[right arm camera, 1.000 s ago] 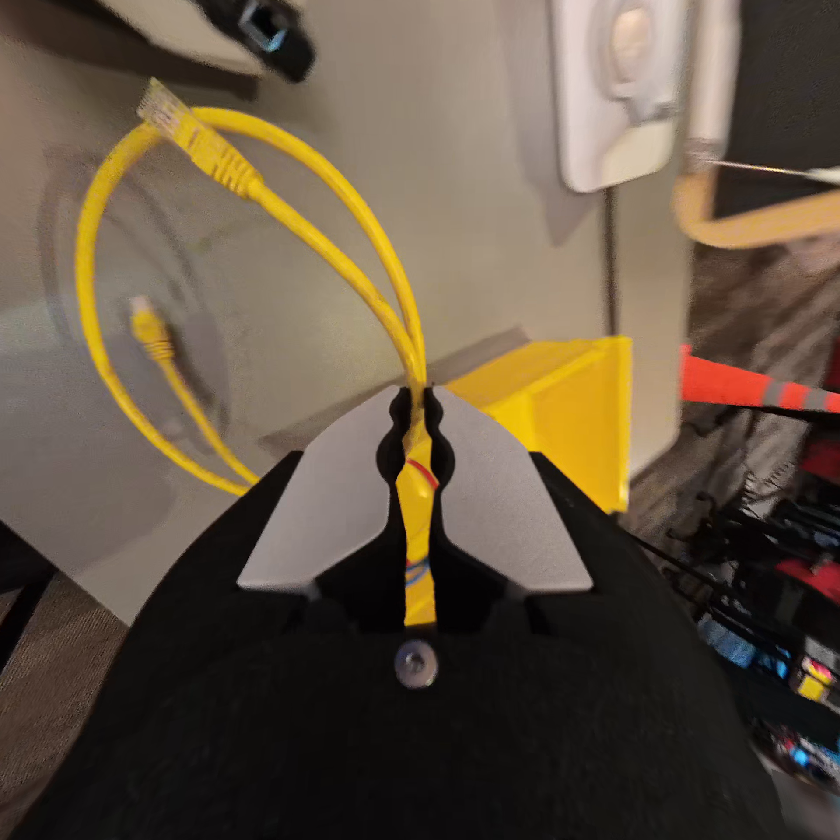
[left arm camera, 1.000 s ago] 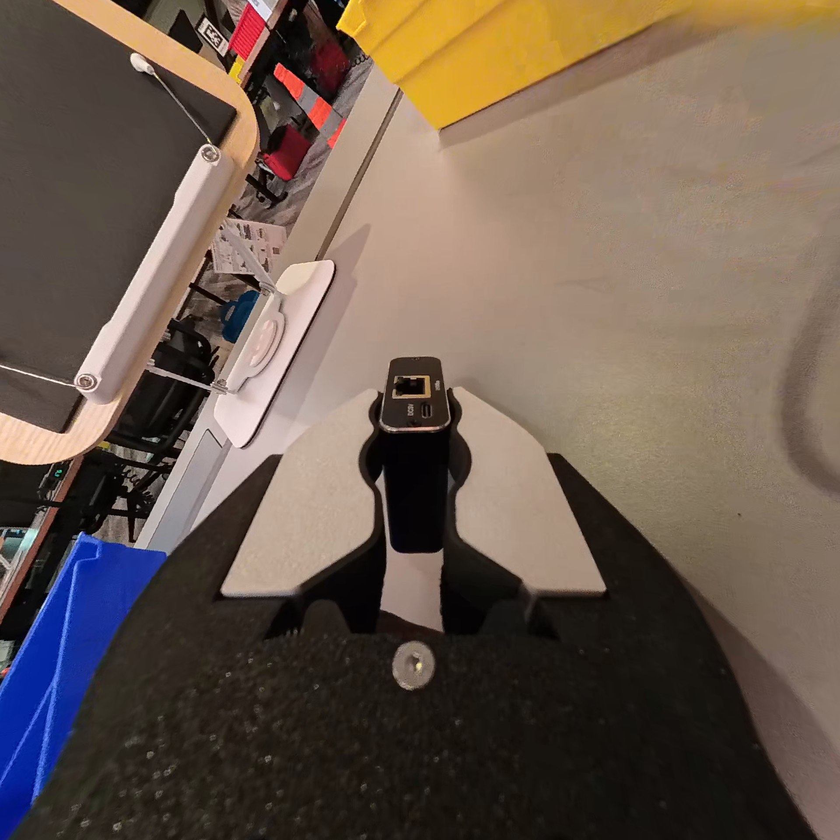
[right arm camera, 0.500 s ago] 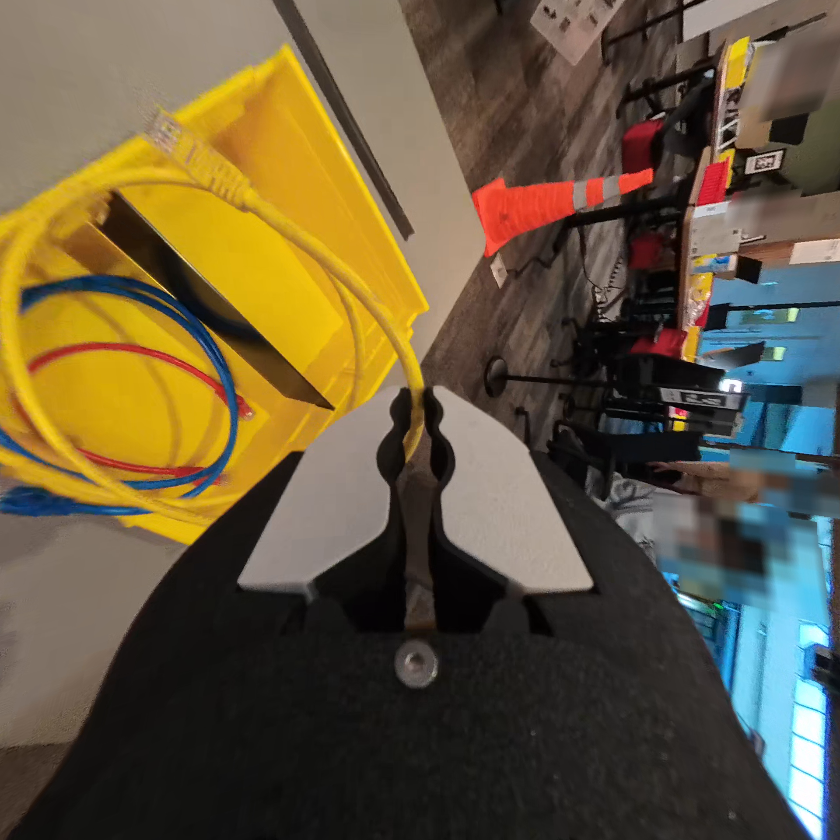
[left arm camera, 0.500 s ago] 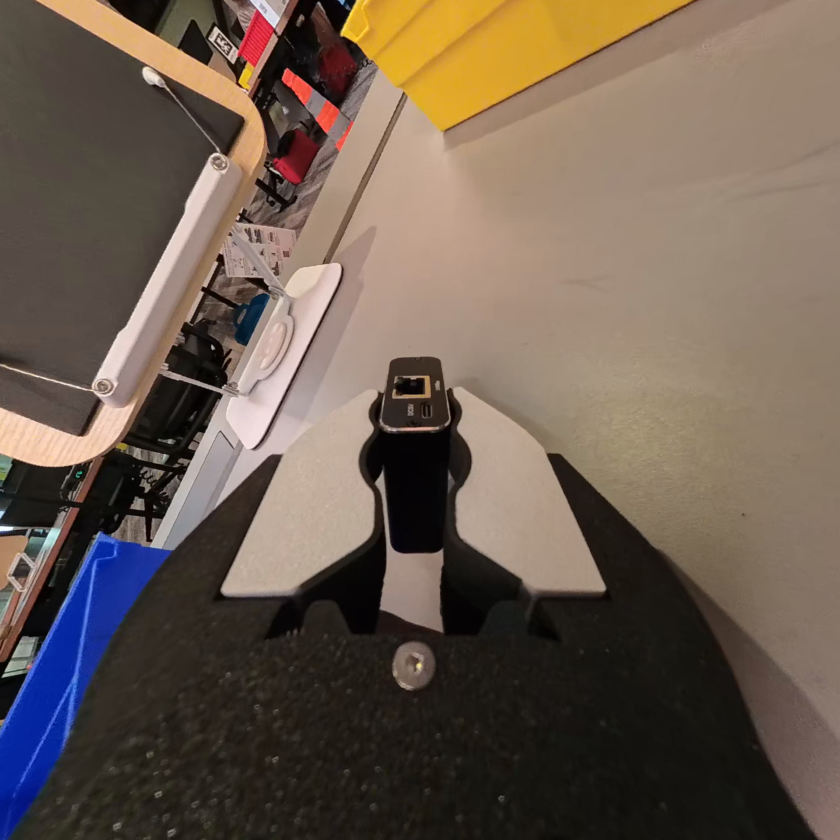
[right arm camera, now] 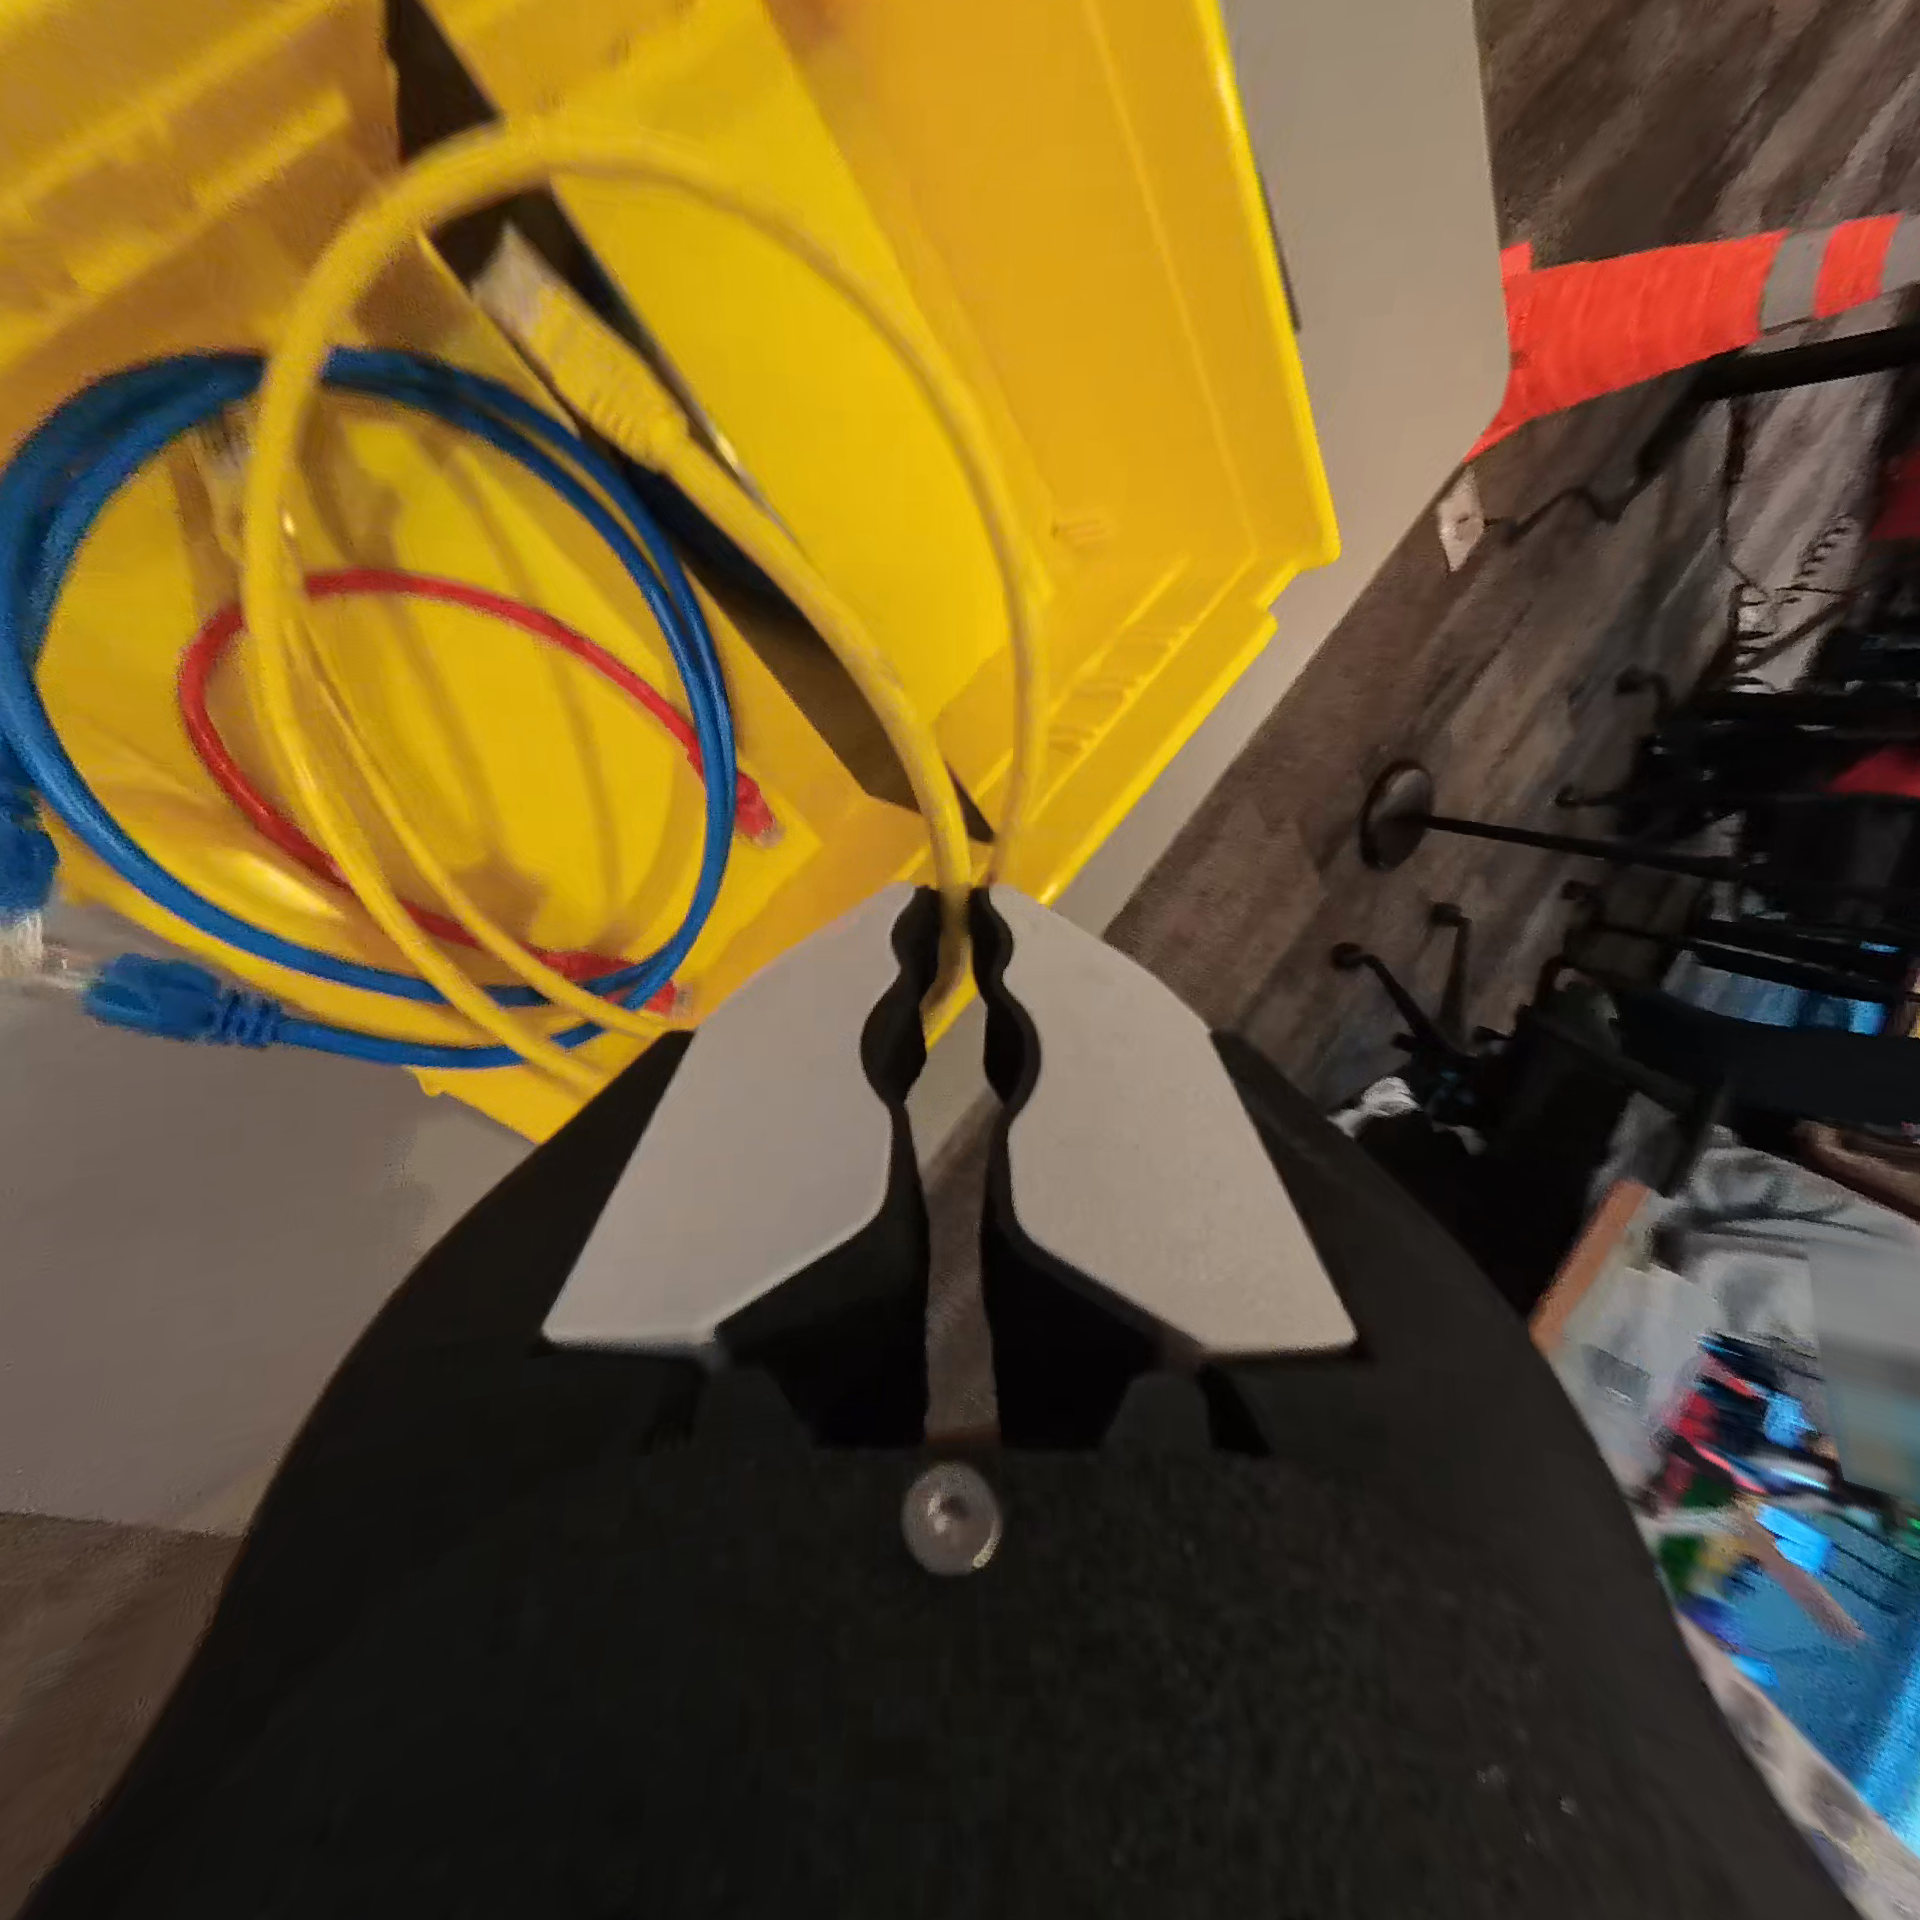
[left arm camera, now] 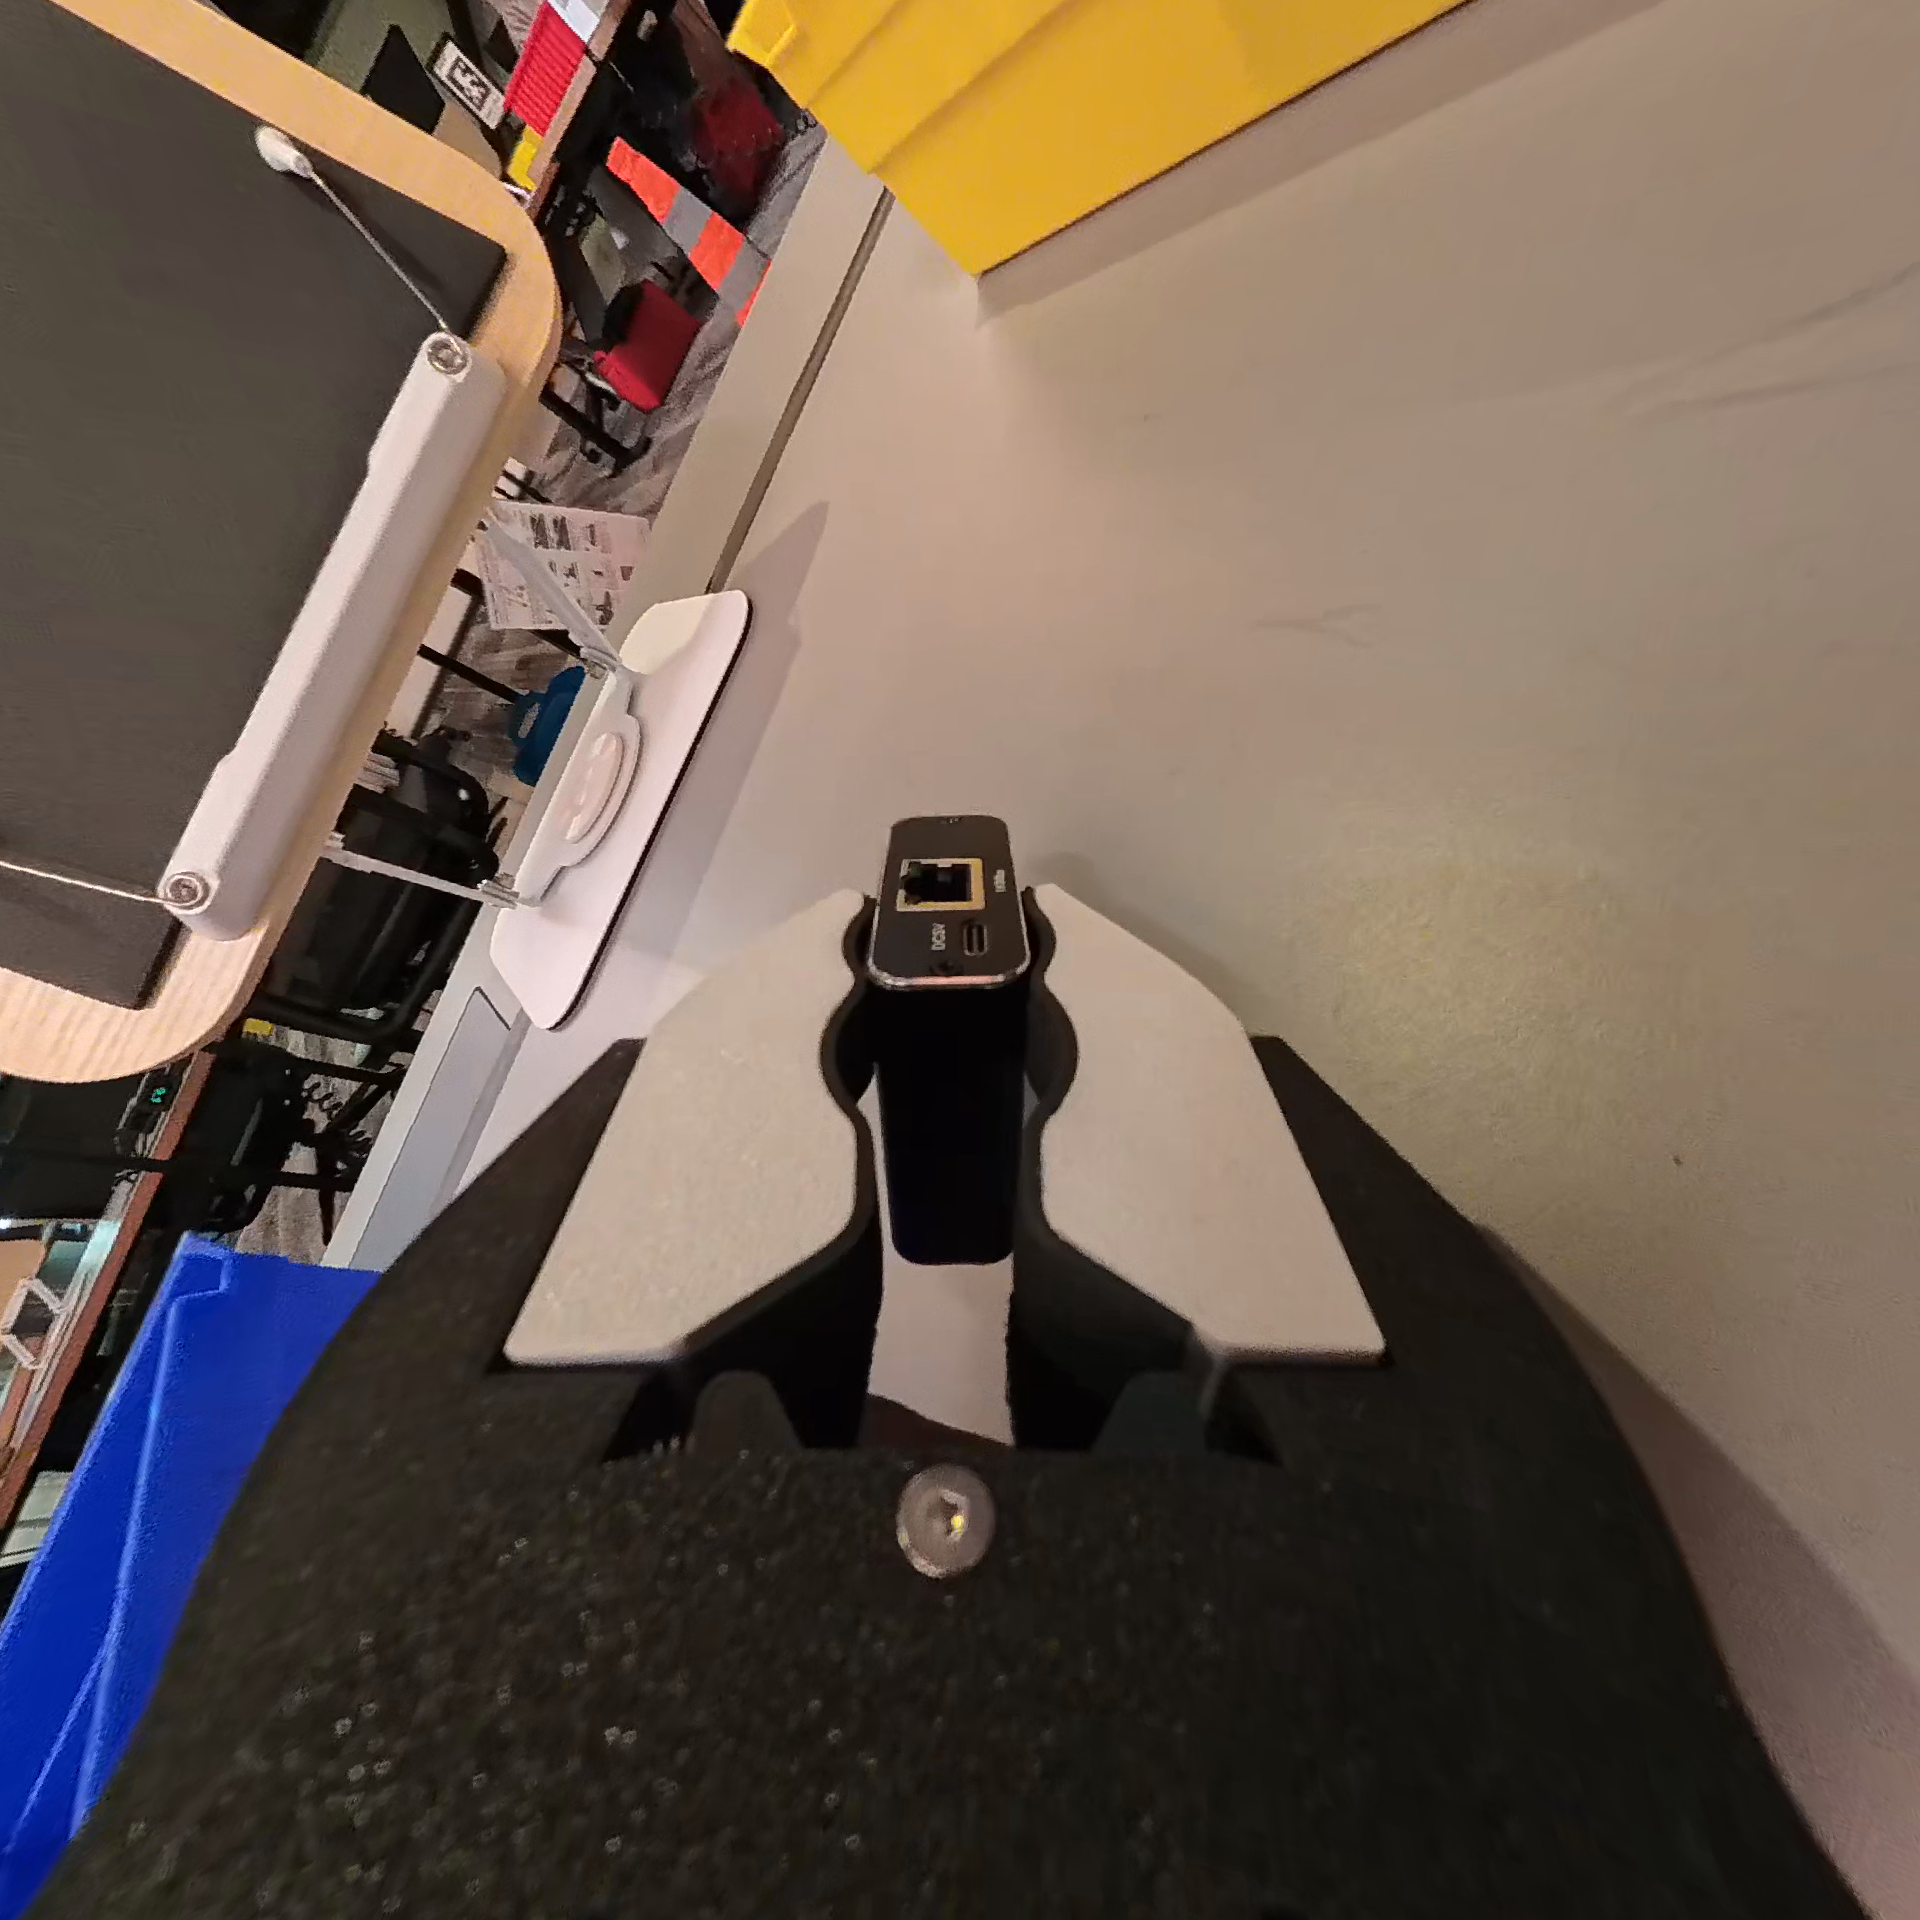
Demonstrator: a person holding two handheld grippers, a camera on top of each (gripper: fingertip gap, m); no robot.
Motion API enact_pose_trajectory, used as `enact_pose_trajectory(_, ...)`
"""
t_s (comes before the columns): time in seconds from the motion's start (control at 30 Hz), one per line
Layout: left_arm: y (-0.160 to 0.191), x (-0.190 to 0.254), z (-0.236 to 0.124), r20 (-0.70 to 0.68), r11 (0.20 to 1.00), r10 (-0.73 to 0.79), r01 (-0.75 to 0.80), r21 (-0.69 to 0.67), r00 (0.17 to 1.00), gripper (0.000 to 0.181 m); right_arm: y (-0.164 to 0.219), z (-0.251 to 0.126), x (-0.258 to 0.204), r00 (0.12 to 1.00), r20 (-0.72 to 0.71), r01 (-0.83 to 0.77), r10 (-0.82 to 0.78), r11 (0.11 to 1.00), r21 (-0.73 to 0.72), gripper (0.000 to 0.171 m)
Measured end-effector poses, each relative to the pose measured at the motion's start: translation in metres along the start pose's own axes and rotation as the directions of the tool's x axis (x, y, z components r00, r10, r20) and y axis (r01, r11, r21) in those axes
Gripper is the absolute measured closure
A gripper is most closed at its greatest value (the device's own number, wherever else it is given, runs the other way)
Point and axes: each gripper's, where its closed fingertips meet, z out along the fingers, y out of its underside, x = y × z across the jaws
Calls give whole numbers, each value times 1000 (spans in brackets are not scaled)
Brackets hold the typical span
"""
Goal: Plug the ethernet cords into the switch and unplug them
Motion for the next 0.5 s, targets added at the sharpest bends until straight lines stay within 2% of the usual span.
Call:
enact_pose_trajectory(0.17,1,1,1,-2,1000,7,-7,-6,1000,157,-6,36,17,997,21,-70,70,997,-13,162)
enact_pose_trajectory(0.3,2,0,2,-4,1000,3,-3,-6,1000,157,4,77,6,987,123,-98,107,992,-78,133)
enact_pose_trajectory(0.43,2,3,3,-10,1000,13,-13,-9,1000,157,-3,92,0,982,157,-107,106,994,-4,130)
enact_pose_trajectory(0.5,3,4,3,-13,1000,19,-19,-11,1000,157,-2,96,-3,985,163,-60,61,998,-15,139)
